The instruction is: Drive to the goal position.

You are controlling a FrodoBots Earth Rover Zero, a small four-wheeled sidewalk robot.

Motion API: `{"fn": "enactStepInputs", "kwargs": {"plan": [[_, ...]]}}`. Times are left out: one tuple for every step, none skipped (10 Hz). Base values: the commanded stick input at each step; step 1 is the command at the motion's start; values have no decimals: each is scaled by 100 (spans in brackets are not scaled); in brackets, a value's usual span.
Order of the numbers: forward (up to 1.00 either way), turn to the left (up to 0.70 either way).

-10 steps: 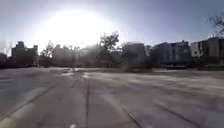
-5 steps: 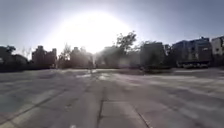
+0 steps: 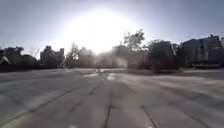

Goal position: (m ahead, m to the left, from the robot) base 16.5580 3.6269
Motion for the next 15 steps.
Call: {"fn": "enactStepInputs", "kwargs": {"plan": [[70, 0], [70, 0], [70, 0], [70, 0], [70, 0], [70, 0], [70, 0], [70, 0], [70, 0], [70, 0], [70, 0], [70, 0], [70, 0], [70, 0], [70, 0]]}}
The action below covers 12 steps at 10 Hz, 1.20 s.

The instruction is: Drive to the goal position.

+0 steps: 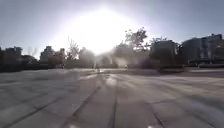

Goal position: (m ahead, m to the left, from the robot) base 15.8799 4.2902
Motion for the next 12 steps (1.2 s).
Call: {"fn": "enactStepInputs", "kwargs": {"plan": [[70, 0], [70, 0], [70, 0], [70, 0], [70, 0], [70, 0], [70, 0], [70, 0], [70, 0], [70, 0], [70, 0], [70, 0]]}}
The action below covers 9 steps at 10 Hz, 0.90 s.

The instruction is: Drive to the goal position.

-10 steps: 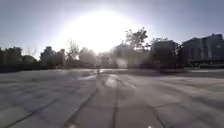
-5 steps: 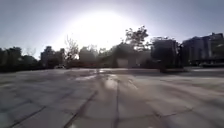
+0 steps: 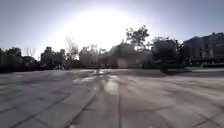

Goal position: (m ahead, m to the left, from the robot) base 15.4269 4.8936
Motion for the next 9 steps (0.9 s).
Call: {"fn": "enactStepInputs", "kwargs": {"plan": [[70, 0], [70, 0], [70, 0], [70, 0], [70, 0], [70, 0], [70, 0], [70, 0], [70, 0]]}}
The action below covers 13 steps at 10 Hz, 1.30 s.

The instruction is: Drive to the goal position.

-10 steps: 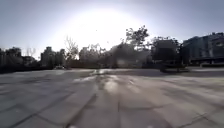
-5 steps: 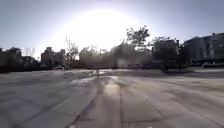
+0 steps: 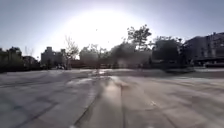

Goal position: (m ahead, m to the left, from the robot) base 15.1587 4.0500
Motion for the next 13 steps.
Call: {"fn": "enactStepInputs", "kwargs": {"plan": [[70, 4], [70, 25], [70, 35], [70, 35], [70, 35], [70, 35], [70, 31], [70, 30], [70, 11], [70, 0], [70, 0], [70, 0], [70, 0]]}}
